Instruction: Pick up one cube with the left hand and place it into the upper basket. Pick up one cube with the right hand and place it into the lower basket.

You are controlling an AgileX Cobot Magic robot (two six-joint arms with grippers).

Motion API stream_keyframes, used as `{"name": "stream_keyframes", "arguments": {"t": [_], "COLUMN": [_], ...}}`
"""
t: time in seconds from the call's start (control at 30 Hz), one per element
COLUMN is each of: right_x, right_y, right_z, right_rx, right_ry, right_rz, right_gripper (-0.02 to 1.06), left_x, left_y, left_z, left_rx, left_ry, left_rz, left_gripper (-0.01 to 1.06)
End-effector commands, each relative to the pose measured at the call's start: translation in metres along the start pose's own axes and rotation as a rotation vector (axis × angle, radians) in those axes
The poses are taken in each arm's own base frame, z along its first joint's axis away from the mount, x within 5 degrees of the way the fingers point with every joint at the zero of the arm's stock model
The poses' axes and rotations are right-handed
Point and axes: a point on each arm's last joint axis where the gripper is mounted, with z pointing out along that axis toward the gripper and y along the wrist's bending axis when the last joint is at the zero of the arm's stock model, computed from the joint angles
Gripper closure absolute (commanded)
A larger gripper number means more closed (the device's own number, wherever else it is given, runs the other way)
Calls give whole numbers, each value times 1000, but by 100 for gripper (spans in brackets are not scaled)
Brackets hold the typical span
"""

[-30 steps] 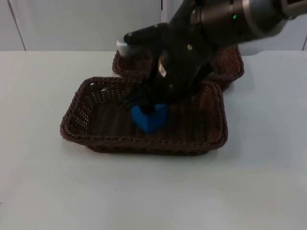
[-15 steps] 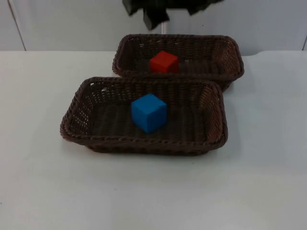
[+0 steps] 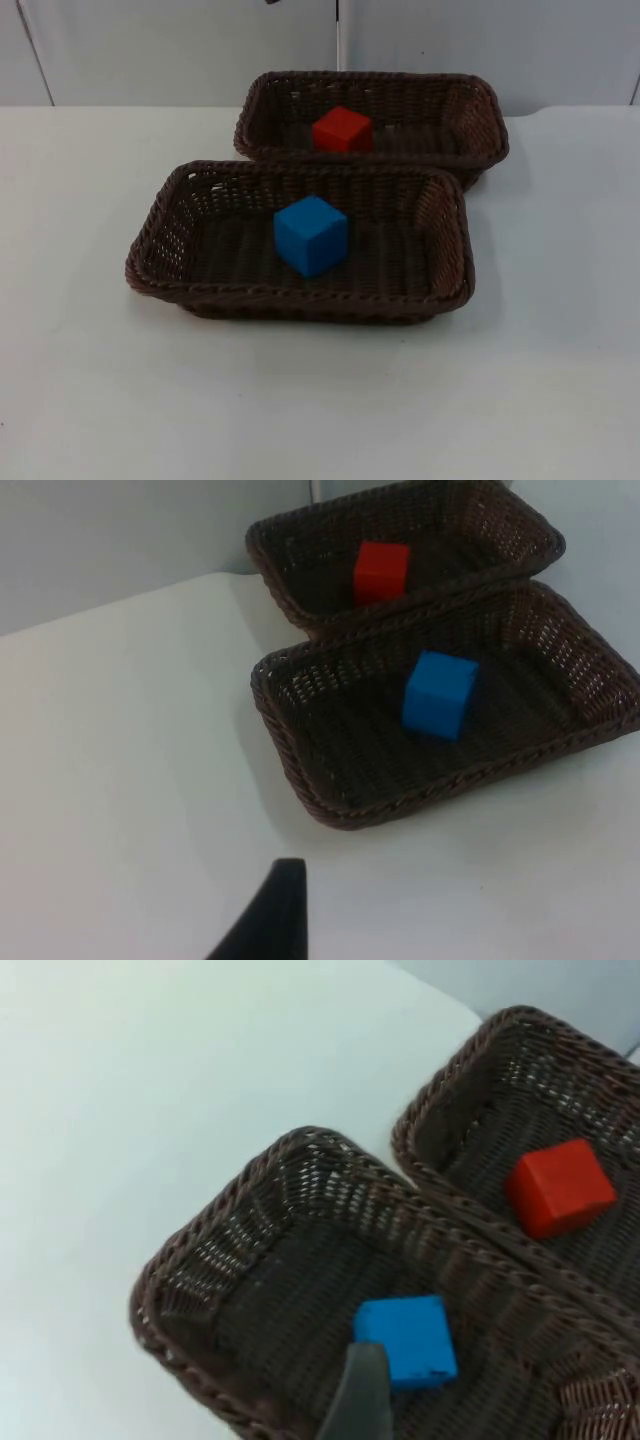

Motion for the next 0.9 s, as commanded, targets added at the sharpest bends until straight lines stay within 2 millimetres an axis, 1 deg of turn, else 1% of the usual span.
{"name": "stream_keyframes", "arguments": {"t": [0.0,0.03,0.17,0.2,0.3,0.37,0.4,0.57,0.6,0.7,0.77,0.87], "right_x": [-2,-1,6,6,20,33,33,64,64,83,85,101], "right_y": [1,3,-1,-1,-5,-7,-7,-15,-15,-24,-26,-33], "right_z": [-11,-13,-26,-26,-37,-45,-45,-71,-71,-92,-96,-112], "right_rx": [-9,-19,-39,-39,-58,-90,-90,-146,-146,-163,-164,-172], "right_ry": [-12,-7,-26,-26,-46,-63,-63,-142,-142,-182,-191,-218], "right_rz": [-5,0,5,5,14,25,25,18,18,21,23,27], "right_gripper": [38,38,38,38,38,38,38,38,38,38,38,38], "left_x": [1,1,1,1,1,1,1,2,2,5,6,11], "left_y": [0,0,0,0,0,0,0,-1,-1,-1,-2,-3], "left_z": [-1,-1,-1,-1,-1,-1,-1,-1,-1,-2,-5,-19], "left_rx": [-5,-5,-6,-6,-5,-5,-5,10,10,12,13,20], "left_ry": [-6,-6,-4,-4,-2,-2,-2,12,12,25,19,-34], "left_rz": [0,0,2,2,1,1,1,-13,-13,-13,-8,8], "left_gripper": [0,0,0,0,0,0,0,0,0,0,0,0]}}
